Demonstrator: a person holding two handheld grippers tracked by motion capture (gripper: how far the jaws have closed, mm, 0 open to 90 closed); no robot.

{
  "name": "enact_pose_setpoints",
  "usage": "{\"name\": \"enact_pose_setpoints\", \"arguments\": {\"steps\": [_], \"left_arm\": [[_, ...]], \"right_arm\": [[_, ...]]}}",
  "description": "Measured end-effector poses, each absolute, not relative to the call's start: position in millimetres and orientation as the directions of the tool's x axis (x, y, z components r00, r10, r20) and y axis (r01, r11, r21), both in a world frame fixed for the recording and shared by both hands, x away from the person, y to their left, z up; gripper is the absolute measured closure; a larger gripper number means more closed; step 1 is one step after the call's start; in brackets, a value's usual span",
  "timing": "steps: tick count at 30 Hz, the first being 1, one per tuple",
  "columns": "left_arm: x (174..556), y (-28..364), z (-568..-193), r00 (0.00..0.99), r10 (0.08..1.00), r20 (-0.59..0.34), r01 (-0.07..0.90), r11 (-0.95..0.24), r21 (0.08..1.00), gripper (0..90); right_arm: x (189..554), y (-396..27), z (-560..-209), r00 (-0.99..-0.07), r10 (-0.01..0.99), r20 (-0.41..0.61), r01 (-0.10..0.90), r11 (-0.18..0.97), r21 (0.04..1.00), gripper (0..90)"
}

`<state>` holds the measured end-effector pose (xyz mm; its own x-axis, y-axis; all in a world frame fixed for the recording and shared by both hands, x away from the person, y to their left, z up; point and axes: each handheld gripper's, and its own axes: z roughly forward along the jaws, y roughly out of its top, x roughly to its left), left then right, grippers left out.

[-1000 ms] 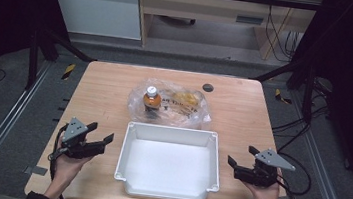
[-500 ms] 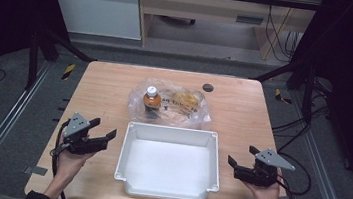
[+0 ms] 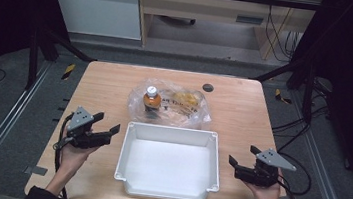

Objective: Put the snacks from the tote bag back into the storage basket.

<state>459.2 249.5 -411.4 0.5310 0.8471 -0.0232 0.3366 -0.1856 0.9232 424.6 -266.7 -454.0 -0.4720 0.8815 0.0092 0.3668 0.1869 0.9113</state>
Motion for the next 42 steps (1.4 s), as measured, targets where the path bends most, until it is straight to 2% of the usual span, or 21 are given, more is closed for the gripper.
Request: {"name": "enact_pose_setpoints", "arguments": {"steps": [42], "left_arm": [[494.3, 207.3, -393.4, 0.559, 0.829, -0.001, 0.303, -0.203, 0.931, 24.4]], "right_arm": [[425.0, -266.0, -453.4, -0.474, 0.880, 0.009, 0.366, 0.188, 0.911, 13.0]]}}
